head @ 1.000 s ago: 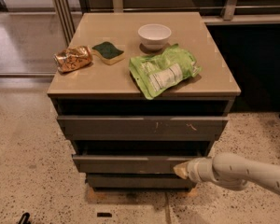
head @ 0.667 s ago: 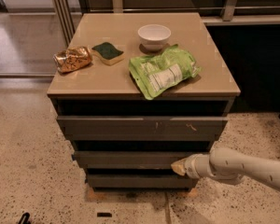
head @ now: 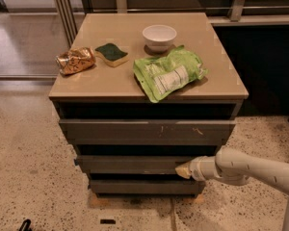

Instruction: Close middle drawer

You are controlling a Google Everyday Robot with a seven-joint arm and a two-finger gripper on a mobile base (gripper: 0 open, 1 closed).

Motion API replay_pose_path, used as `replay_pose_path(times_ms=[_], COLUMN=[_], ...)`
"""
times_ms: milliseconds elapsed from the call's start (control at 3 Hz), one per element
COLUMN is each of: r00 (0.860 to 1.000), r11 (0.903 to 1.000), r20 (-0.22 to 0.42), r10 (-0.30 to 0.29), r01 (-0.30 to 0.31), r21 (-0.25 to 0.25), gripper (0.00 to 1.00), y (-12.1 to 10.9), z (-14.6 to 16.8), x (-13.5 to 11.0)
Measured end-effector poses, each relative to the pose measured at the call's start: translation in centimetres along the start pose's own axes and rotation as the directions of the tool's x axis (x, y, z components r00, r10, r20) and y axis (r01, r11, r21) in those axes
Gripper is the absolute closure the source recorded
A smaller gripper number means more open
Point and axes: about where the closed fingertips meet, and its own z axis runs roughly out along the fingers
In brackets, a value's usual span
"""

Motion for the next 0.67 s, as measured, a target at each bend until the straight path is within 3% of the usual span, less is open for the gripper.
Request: replay_pose_path(times_ms=[333, 667], r00=[0.996, 0.983], r11=[0.9957, 0.9822], r20=[-0.022, -0.014], r10=[0.081, 0.181], r01=[-0.082, -0.182], r21=[-0.044, -0.046], gripper=[1.0, 1.0], y=[2.8, 5.9], z=[-2.1, -5.5], x=[4.1, 7.8])
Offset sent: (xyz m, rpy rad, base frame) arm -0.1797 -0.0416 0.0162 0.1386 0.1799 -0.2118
